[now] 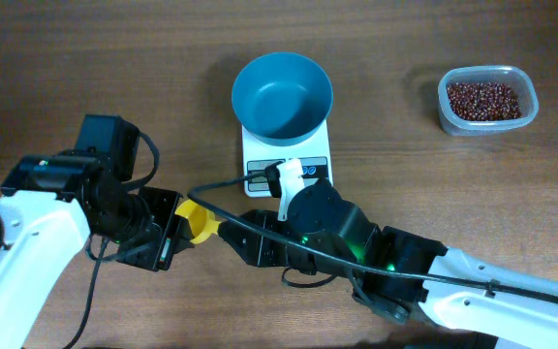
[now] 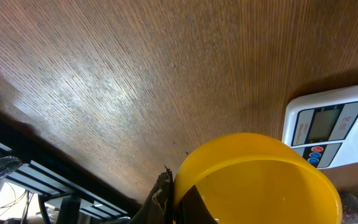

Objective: Scoop item into bowl and weigh 50g on scale
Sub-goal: 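Close the right gripper on the scoop handle, then release the scoop from the left gripper and carry it right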

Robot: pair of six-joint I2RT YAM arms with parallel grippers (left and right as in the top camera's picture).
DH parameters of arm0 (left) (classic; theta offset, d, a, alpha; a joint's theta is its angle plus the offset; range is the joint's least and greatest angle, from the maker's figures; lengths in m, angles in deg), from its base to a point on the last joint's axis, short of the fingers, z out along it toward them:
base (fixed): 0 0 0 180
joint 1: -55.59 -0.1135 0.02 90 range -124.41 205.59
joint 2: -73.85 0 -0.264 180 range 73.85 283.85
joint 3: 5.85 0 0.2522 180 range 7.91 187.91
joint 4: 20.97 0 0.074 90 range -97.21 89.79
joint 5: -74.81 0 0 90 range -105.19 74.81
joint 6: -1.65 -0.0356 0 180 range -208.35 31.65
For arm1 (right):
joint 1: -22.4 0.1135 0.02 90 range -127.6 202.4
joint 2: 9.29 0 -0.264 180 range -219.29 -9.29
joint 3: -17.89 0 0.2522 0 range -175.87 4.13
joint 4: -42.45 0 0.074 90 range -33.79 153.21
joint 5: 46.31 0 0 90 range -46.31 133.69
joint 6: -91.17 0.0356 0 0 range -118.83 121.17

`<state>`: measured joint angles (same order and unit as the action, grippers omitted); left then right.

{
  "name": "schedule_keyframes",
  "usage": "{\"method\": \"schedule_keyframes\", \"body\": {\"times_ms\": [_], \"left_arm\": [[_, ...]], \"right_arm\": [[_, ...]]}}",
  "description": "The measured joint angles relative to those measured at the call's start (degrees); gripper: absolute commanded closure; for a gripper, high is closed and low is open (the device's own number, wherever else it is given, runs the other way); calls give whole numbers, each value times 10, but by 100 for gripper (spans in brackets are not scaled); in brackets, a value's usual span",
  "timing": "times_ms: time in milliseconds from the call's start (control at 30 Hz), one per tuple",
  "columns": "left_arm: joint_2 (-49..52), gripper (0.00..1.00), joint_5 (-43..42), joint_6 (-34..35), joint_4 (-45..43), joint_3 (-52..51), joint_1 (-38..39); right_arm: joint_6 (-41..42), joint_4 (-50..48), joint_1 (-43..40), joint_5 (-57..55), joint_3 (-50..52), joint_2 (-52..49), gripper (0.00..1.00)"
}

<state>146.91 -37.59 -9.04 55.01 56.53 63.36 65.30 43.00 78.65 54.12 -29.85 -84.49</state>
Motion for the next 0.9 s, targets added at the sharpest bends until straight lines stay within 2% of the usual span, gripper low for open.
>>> {"method": "schedule_keyframes", "body": {"times_ms": [100, 167, 367, 400, 533, 600, 633, 700, 800, 900], "left_arm": [[0, 100, 0, -1, 2, 0, 0], [0, 99, 0, -2, 3, 0, 0], [0, 90, 2, -15, 4, 0, 0], [0, 85, 2, -17, 4, 0, 0], [0, 54, 2, -19, 7, 0, 0], [0, 50, 4, -18, 7, 0, 0], [0, 52, 3, -20, 8, 0, 0], [0, 68, 4, -19, 8, 0, 0], [0, 77, -1, -27, 8, 0, 0], [0, 79, -7, -76, -4, 3, 0]], "right_arm": [[-1, 8, 0, 0, 0, 0, 88], [0, 9, 0, 0, 0, 0, 96], [2, 8, 0, 0, 0, 0, 96], [1, 7, 0, 0, 0, 0, 96], [-1, 10, 0, 0, 0, 0, 96], [-16, 10, 0, 0, 0, 0, 96], [-30, 11, 0, -3, 0, 0, 96], [-52, 26, 0, -14, -1, 0, 96], [-71, 96, 0, -43, -4, 0, 96], [-102, 159, 0, -66, -5, 18, 96]]}}
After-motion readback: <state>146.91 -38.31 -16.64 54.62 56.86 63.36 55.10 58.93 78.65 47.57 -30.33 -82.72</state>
